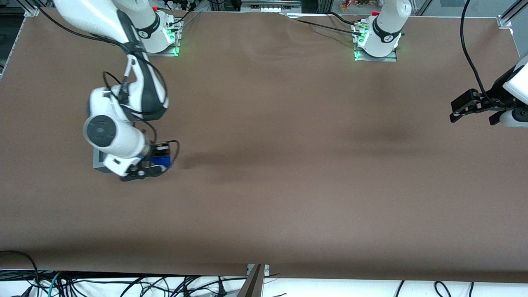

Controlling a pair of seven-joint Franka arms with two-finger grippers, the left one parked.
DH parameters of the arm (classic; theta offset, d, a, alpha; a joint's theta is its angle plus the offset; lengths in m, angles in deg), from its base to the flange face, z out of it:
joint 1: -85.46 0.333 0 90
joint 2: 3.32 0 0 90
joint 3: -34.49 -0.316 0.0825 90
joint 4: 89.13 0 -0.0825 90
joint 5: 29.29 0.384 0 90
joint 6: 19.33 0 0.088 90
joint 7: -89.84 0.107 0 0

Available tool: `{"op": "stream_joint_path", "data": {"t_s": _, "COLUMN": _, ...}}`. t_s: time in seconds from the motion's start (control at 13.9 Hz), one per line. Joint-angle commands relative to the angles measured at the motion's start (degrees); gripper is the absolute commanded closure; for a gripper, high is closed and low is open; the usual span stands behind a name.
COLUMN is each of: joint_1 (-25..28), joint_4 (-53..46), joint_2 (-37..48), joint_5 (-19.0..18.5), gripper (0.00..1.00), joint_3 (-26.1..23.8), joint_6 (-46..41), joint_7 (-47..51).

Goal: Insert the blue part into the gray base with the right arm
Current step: 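Carry the held blue block over the gray base's hole, then lower the blue block into the gray base's square hole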

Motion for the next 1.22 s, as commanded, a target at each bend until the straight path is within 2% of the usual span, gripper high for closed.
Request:
{"op": "stream_joint_path", "data": {"t_s": 0.0, "joint_1": 0.0, "joint_4": 0.3, "joint_2": 2.5, "joint_5": 0.3, "gripper": 0.70, "joint_3": 5.4, "joint_6": -4.1, "joint_7": -5.0}}
{"op": "stream_joint_path", "data": {"t_s": 0.22, "joint_1": 0.0, "joint_4": 0.9, "joint_2": 2.6, "joint_5": 0.4, "gripper": 0.70, "joint_3": 12.0, "joint_6": -5.2, "joint_7": -12.0}}
{"op": "stream_joint_path", "data": {"t_s": 0.36, "joint_1": -0.8, "joint_4": 1.3, "joint_2": 2.0, "joint_5": 0.5, "gripper": 0.70, "joint_3": 14.2, "joint_6": -5.0, "joint_7": -15.9}}
{"op": "stream_joint_path", "data": {"t_s": 1.15, "joint_1": -4.0, "joint_4": 3.3, "joint_2": -0.7, "joint_5": 0.6, "gripper": 0.69, "joint_3": 14.2, "joint_6": -1.9, "joint_7": -19.4}}
